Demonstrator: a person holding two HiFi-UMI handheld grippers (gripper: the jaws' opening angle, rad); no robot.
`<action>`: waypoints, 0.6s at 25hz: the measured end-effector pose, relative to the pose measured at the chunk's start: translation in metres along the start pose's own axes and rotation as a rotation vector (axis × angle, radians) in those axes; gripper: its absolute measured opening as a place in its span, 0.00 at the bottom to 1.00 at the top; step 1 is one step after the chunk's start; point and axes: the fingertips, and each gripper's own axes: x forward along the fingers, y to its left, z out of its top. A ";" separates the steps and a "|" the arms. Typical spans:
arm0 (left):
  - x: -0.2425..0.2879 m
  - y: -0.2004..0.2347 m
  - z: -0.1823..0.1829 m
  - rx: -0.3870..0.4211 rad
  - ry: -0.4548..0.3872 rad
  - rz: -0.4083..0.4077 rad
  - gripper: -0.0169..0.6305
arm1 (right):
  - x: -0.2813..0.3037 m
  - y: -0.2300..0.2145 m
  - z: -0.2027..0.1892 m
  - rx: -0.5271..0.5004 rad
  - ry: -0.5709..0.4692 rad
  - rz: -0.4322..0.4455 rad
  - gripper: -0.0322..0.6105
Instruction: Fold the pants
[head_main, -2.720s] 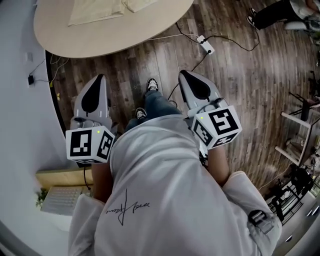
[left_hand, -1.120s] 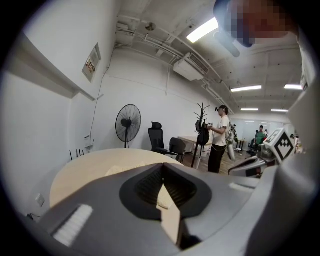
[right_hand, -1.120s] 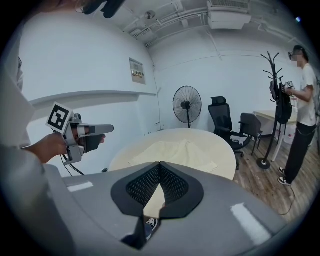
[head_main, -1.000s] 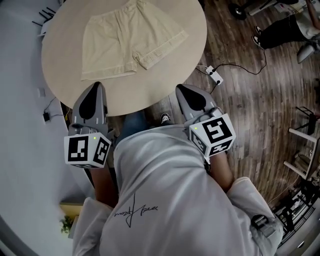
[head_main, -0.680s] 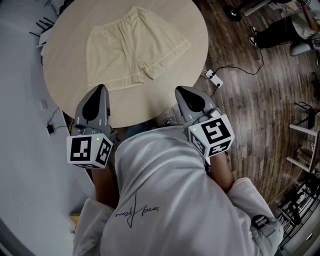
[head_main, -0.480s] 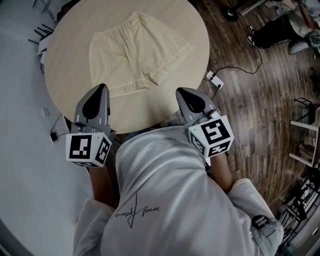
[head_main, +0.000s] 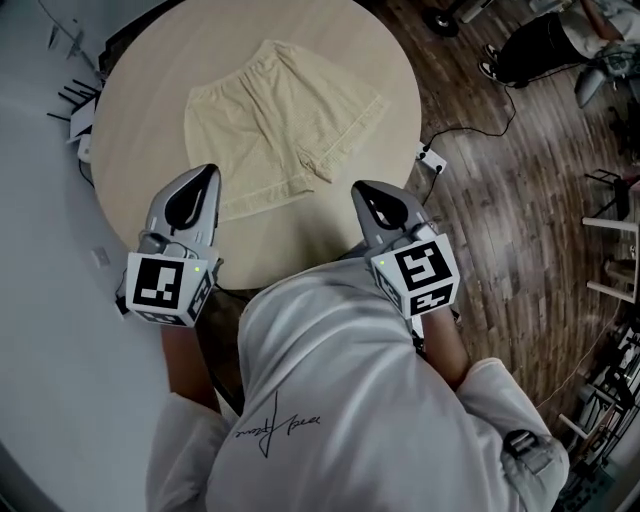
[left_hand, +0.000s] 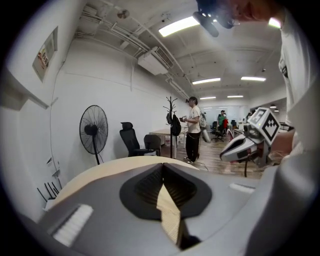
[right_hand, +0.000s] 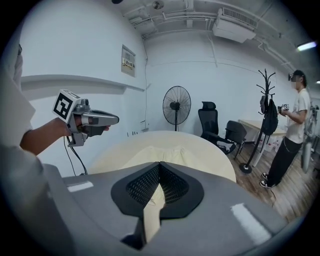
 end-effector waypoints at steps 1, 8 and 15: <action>0.001 0.004 0.001 0.022 0.002 -0.019 0.09 | 0.002 0.001 0.001 0.002 0.005 -0.012 0.03; 0.009 0.030 0.010 0.199 0.010 -0.098 0.09 | 0.013 0.006 -0.007 -0.014 0.057 -0.087 0.03; 0.039 0.051 0.007 0.378 0.059 -0.174 0.09 | 0.020 -0.013 -0.008 0.006 0.088 -0.174 0.03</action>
